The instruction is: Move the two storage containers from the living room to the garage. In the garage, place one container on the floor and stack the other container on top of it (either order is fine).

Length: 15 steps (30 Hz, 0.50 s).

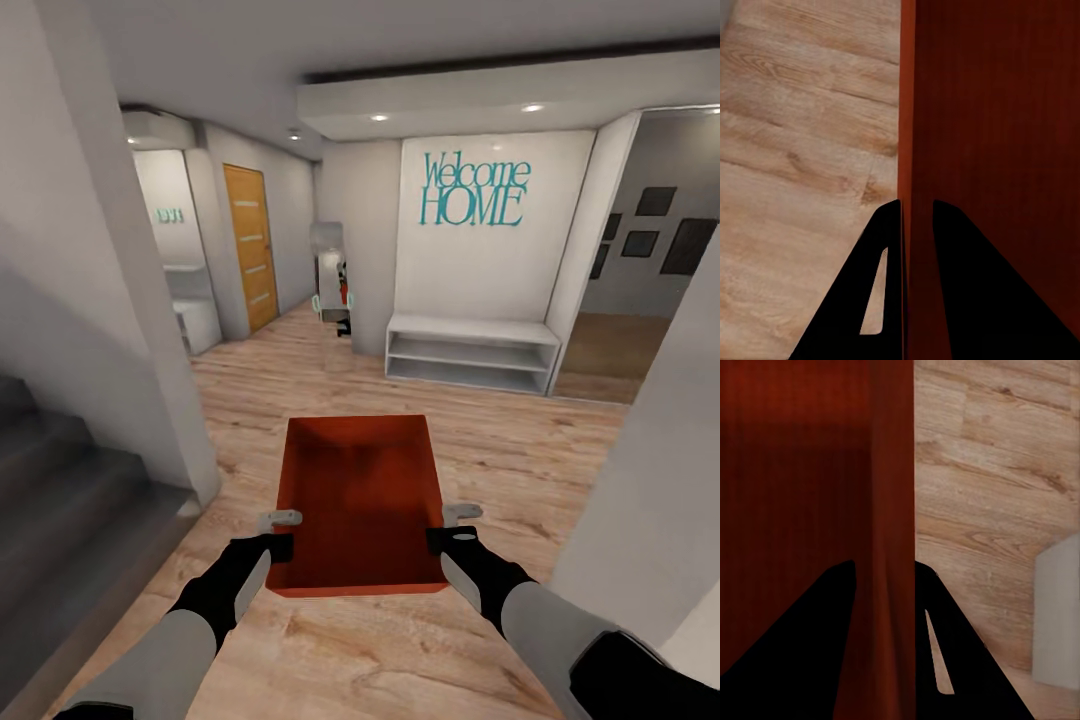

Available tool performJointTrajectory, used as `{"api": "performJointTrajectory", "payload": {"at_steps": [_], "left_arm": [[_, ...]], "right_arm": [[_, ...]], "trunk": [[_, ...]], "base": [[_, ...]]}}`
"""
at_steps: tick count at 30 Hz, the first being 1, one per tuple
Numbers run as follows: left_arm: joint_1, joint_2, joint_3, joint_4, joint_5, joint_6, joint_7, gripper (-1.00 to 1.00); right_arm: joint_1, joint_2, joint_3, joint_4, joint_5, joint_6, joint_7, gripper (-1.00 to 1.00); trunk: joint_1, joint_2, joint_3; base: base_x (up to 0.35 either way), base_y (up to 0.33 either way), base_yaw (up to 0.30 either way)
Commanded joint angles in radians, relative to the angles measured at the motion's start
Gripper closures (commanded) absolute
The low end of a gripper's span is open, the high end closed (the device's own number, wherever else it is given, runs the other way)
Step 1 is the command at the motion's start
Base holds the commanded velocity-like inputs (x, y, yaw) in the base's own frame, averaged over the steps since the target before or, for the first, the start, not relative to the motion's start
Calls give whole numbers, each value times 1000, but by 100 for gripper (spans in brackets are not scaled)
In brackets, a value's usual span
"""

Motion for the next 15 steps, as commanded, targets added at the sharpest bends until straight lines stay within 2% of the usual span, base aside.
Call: {"api": "performJointTrajectory", "payload": {"at_steps": [1, 15], "left_arm": [[-1, 2, 5, -3, -14, 8, 12, 100], [-1, 2, 5, -3, -14, 9, 12, 100]], "right_arm": [[-1, -7, 0, -1, 11, 8, -12, 100], [-1, -8, 0, -1, 11, 8, -12, 100]], "trunk": [[1, -2, -2], [1, -2, -2]], "base": [[323, 0, 0], [323, 0, 0]]}}
